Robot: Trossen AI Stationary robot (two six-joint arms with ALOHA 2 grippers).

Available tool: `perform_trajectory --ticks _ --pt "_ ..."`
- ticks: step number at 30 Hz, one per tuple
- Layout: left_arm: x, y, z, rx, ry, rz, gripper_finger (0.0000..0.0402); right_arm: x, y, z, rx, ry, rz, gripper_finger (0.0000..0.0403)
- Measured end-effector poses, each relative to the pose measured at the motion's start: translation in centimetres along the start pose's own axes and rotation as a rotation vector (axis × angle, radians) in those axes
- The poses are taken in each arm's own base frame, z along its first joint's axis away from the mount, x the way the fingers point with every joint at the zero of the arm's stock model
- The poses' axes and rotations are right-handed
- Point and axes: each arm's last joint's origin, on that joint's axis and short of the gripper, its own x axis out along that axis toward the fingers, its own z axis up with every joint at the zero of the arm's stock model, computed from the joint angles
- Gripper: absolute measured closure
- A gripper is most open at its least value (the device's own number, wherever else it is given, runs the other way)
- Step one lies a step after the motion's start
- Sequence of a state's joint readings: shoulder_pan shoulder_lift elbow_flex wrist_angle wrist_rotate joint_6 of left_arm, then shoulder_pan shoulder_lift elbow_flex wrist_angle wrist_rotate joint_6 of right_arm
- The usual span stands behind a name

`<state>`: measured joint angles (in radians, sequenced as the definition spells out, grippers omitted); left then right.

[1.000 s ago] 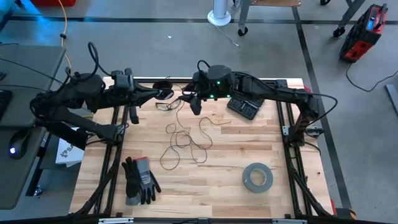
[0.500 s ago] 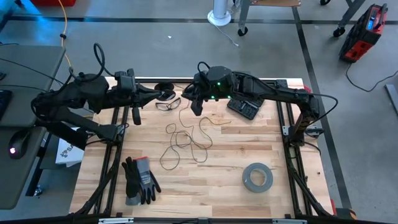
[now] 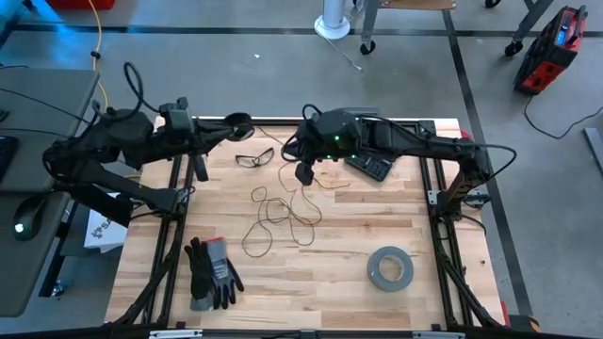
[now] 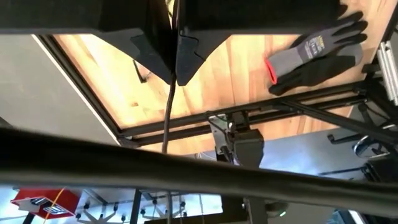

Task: Coil cords
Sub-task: Coil the black wire on the black spool

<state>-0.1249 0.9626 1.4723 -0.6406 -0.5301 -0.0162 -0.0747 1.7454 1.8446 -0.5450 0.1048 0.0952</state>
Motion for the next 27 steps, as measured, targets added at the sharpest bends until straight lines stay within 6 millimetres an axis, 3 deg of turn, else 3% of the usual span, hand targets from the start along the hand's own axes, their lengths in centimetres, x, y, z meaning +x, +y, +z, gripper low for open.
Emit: perform_trajectory --ticks 6,21,27 --pt "-0.3 0.1 1.5 -0.095 -0.138 -0.022 0.0401 0.2 0.3 0.0 0.025 -0.009 0.020 0.0402" --pt "2.2 -1.7 3.8 -0.265 -0.366 -0.153 0.0401 0.1 0.7 1.6 0.046 -0.172 0.089 0.0401" --pt "2.9 -2.3 4.2 -0.278 -0.419 -0.203 0.0401 0.1 0.9 1.9 0.025 -0.200 0.128 0.0349"
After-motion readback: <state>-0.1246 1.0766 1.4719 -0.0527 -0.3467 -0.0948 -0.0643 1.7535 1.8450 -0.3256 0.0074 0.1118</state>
